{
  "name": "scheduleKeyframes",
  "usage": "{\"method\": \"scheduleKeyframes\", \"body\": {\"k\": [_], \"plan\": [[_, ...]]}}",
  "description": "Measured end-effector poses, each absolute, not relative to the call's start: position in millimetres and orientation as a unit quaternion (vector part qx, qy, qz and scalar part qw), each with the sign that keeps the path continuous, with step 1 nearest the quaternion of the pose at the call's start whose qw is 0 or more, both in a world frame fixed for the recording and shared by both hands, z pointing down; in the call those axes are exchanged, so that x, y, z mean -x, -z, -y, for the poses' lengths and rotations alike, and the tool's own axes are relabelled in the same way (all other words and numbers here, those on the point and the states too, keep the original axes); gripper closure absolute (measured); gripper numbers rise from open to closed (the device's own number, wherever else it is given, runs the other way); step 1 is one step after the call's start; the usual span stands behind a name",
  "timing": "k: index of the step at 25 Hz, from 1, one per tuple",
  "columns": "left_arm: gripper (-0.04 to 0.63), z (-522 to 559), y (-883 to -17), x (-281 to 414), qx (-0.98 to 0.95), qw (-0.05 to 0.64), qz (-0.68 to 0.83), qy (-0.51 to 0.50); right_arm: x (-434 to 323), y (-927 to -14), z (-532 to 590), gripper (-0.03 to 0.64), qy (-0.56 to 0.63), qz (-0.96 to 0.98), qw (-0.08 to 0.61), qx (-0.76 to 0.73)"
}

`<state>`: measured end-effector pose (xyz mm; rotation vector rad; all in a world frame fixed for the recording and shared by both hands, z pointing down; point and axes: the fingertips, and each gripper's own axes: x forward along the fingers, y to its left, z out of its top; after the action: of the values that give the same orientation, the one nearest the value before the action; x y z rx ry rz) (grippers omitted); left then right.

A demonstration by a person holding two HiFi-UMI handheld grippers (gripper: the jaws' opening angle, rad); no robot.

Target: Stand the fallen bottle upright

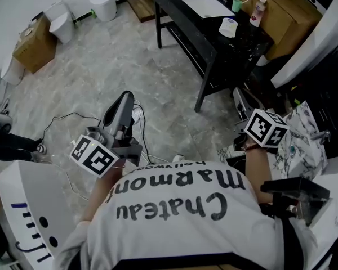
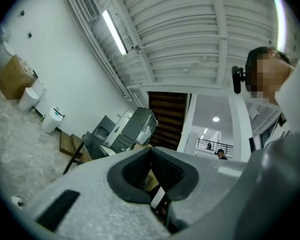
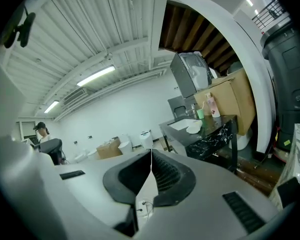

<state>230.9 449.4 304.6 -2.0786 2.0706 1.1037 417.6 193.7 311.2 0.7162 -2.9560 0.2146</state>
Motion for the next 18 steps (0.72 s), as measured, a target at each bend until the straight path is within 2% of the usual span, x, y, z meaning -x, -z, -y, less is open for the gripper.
{"method": "scheduleKeyframes", "body": {"k": [5,13,18], "plan": [[0.580,-407,-302,-191,0.641,0.002,-0.670,-0.375,-385,-301,-137,0.604,-0.048,0.966,0.059,-0.246],[0.580,-354,-328,-156,0.633,-0.057,-0.676,-0.374,-356,-333,-89,0.604,-0.120,0.960,0.073,-0.242],[0.580,-309,-322,-135,0.651,-0.071,-0.660,-0.368,-347,-339,-57,0.604,-0.117,0.954,0.094,-0.259]]}}
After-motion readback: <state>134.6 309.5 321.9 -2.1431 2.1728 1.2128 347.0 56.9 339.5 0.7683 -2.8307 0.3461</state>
